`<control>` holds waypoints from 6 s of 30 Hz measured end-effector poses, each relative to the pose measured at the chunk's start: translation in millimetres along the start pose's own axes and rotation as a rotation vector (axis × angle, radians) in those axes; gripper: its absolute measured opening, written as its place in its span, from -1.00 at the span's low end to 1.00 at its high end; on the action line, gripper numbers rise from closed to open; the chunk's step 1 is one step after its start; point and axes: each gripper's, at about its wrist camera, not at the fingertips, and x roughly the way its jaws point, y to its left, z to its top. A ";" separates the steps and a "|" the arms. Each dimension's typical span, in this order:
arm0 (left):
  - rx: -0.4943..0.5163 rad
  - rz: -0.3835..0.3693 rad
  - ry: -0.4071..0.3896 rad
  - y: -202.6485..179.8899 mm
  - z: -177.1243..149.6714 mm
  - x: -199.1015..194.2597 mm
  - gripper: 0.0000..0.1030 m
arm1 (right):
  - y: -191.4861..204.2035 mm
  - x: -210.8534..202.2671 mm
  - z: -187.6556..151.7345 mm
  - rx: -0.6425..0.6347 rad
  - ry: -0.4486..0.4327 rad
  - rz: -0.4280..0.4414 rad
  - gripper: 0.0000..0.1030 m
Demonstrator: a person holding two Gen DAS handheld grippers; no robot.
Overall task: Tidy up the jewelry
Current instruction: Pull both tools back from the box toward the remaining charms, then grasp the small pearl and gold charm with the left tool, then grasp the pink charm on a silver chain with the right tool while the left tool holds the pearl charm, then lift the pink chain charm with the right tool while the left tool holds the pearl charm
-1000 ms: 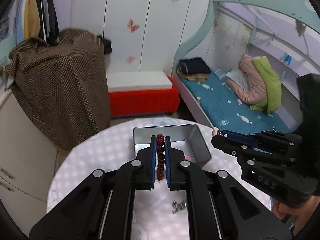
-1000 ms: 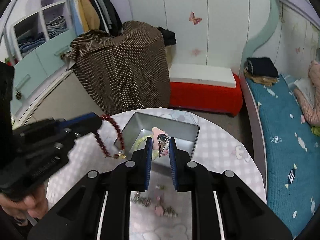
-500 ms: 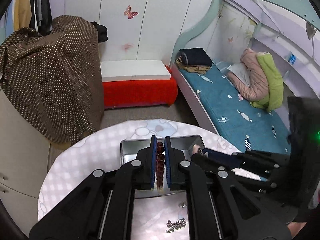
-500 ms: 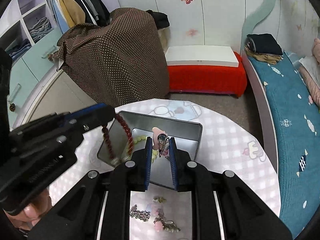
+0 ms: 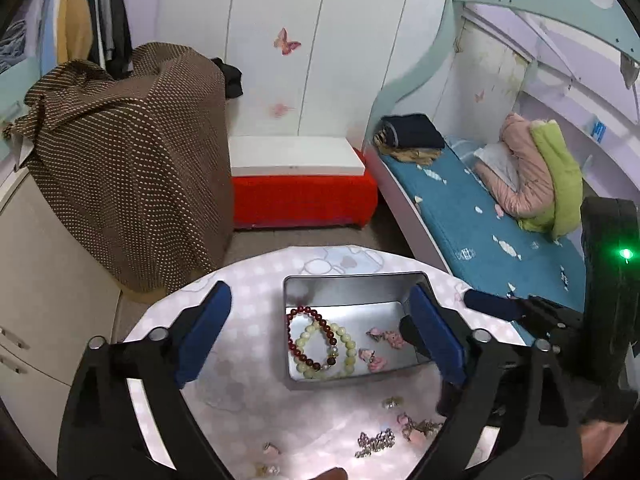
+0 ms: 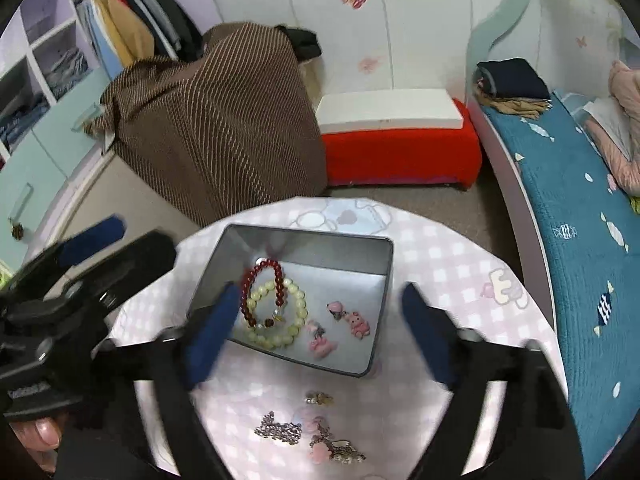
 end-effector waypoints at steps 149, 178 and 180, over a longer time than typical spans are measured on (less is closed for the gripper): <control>0.042 0.054 0.050 30.0 -177.6 -61.7 -0.83 | 19.4 -42.8 -208.9 -0.407 -0.017 -0.010 -0.30; 0.048 0.038 0.013 29.6 -162.5 -74.6 -0.83 | 0.6 -65.5 -180.9 -0.231 -0.074 0.202 -0.87; 0.056 0.033 0.000 26.9 -154.9 -78.3 -0.83 | -2.4 -70.2 -172.6 -0.206 -0.088 0.227 -0.87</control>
